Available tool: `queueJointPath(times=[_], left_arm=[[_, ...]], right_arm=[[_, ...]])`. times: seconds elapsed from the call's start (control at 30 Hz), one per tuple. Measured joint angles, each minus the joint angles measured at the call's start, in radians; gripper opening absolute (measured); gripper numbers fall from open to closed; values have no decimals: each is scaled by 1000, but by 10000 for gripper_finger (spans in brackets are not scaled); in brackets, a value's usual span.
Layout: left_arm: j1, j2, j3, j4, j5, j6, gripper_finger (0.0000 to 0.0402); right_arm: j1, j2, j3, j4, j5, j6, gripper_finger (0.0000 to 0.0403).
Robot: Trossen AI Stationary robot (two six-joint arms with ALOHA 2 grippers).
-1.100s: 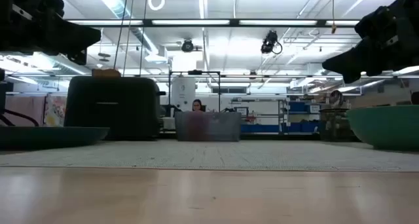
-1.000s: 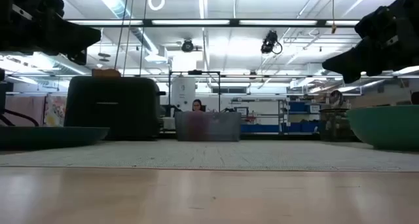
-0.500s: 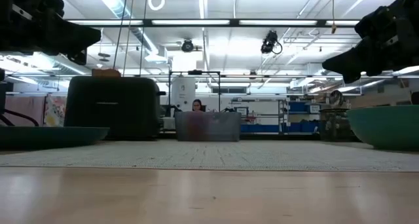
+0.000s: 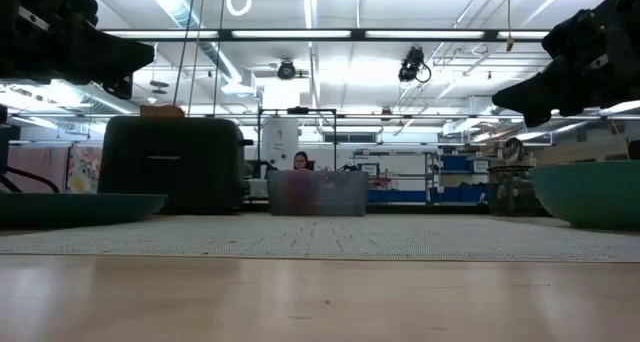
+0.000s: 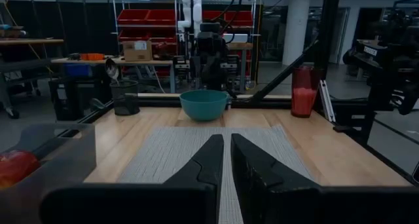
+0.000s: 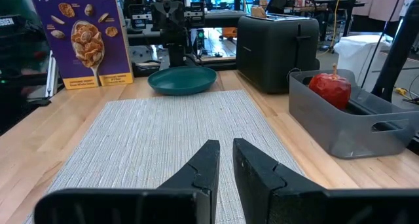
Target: Arrange a breakfast setting
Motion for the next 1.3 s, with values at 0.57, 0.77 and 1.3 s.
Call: queueJointPath(times=[0.57, 0.77, 1.3], left_arm=[[0, 0, 0, 0, 0, 0, 38], [0, 0, 0, 0, 0, 0, 38], [0, 0, 0, 0, 0, 0, 38]], right_arm=[[0, 0, 0, 0, 0, 0, 54], [0, 0, 0, 0, 0, 0, 54], [-1, 0, 0, 199, 51, -11, 54]])
